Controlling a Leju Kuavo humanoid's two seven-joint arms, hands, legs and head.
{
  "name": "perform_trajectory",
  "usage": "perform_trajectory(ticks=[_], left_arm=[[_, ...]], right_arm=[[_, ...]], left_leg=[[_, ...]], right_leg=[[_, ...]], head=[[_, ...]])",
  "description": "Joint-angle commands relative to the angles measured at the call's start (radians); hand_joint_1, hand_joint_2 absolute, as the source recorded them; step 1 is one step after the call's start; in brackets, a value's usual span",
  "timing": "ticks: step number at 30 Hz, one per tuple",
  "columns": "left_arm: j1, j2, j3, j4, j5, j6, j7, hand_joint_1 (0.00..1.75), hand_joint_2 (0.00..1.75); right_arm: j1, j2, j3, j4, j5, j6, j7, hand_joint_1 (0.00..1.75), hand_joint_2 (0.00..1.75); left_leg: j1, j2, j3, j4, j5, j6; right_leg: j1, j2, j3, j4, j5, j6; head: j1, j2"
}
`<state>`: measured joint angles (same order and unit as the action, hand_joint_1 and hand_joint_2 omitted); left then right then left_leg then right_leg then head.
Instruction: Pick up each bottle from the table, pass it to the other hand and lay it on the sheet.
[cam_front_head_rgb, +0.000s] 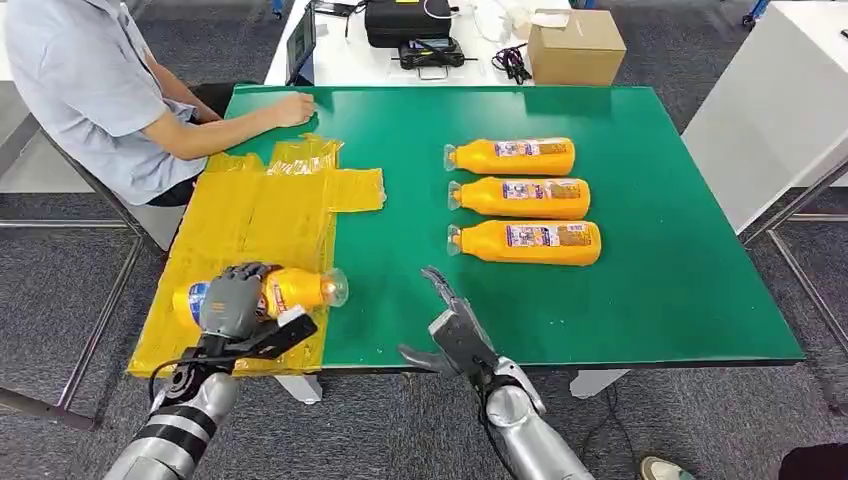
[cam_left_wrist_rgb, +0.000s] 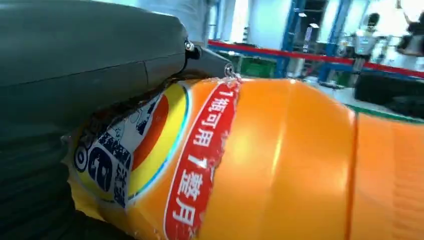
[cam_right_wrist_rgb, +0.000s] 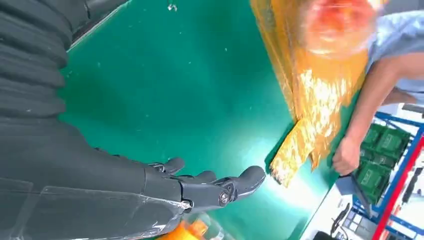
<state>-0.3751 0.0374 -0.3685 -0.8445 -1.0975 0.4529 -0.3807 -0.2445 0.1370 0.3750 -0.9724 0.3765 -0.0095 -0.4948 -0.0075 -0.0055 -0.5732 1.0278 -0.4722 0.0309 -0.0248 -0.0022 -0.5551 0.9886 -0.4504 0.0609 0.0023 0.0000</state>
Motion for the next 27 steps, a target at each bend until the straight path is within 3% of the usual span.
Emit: perform_trajectory(ticks=[1,3,6,18,19,20,21,23,27], left_arm=[[-0.092,0.034,-0.074,0.227,0.037,-0.109,-0.046,1.52,1.75],[-0.097,0.034,-0.081,0.244,0.045,-0.146,-0.049,1.52,1.75],[-0.098,0.045,-0.109,0.269,0.024,-0.158,-0.044,1.38,1.75],[-0.097,0.046,-0.108,0.271,0.025,-0.158,-0.043,1.38,1.75],[-0.100,0.044,-0.109,0.275,0.027,-0.167,-0.042,0.86,1.75],[-0.104,0.045,-0.119,0.286,0.021,-0.178,-0.034,0.17,1.75],[-0.104,0.046,-0.126,0.293,0.019,-0.190,-0.035,0.19,1.75],[-0.109,0.046,-0.129,0.310,0.023,-0.215,-0.030,0.02,1.75],[-0.118,0.042,-0.132,0.329,0.040,-0.268,-0.026,0.00,1.75]], right_arm=[[-0.065,0.004,0.024,0.093,0.000,0.010,-0.005,0.00,1.75],[-0.065,0.010,0.030,0.107,-0.002,0.014,-0.007,0.00,1.75],[-0.068,0.014,0.033,0.129,-0.006,0.013,-0.015,0.00,1.75],[-0.068,0.013,0.033,0.129,-0.006,0.013,-0.016,0.00,1.75],[-0.070,0.013,0.032,0.131,-0.006,0.013,-0.017,0.00,1.75],[-0.070,0.012,0.031,0.132,-0.008,0.013,-0.018,0.00,1.75],[-0.071,0.011,0.031,0.133,-0.008,0.014,-0.018,0.00,1.75],[-0.073,0.011,0.031,0.136,-0.008,0.014,-0.018,0.00,1.75],[-0.077,0.010,0.028,0.142,-0.010,0.012,-0.021,0.00,1.75]], left_leg=[[0.002,0.002,0.002,-0.001,0.001,-0.003],[0.002,0.002,0.002,-0.001,0.001,-0.002],[0.003,0.002,0.005,-0.002,0.002,-0.004],[0.001,0.000,0.011,-0.002,0.004,-0.001],[0.002,0.001,0.010,-0.002,0.004,-0.001],[0.001,0.000,0.011,-0.002,0.004,-0.001],[0.002,0.001,0.009,-0.002,0.005,-0.002],[0.001,0.000,0.011,-0.002,0.004,-0.001],[0.001,0.001,0.011,-0.002,0.004,-0.001]], right_leg=[[0.003,0.002,0.002,-0.001,0.002,-0.004],[0.002,0.002,0.002,-0.001,0.001,-0.003],[0.003,0.001,0.005,-0.003,0.003,-0.005],[0.001,0.000,0.011,-0.001,0.003,-0.005],[0.002,0.001,0.011,-0.001,0.004,-0.006],[0.001,0.000,0.011,-0.001,0.003,-0.005],[0.003,0.001,0.010,-0.002,0.005,-0.007],[0.001,0.000,0.011,-0.001,0.004,-0.005],[0.002,0.001,0.012,-0.002,0.004,-0.005]], head=[[0.000,0.000],[0.000,0.000],[-0.001,0.000],[0.000,0.000],[0.000,0.000],[0.000,0.000],[0.000,0.000],[0.000,0.000],[-0.001,0.000]])
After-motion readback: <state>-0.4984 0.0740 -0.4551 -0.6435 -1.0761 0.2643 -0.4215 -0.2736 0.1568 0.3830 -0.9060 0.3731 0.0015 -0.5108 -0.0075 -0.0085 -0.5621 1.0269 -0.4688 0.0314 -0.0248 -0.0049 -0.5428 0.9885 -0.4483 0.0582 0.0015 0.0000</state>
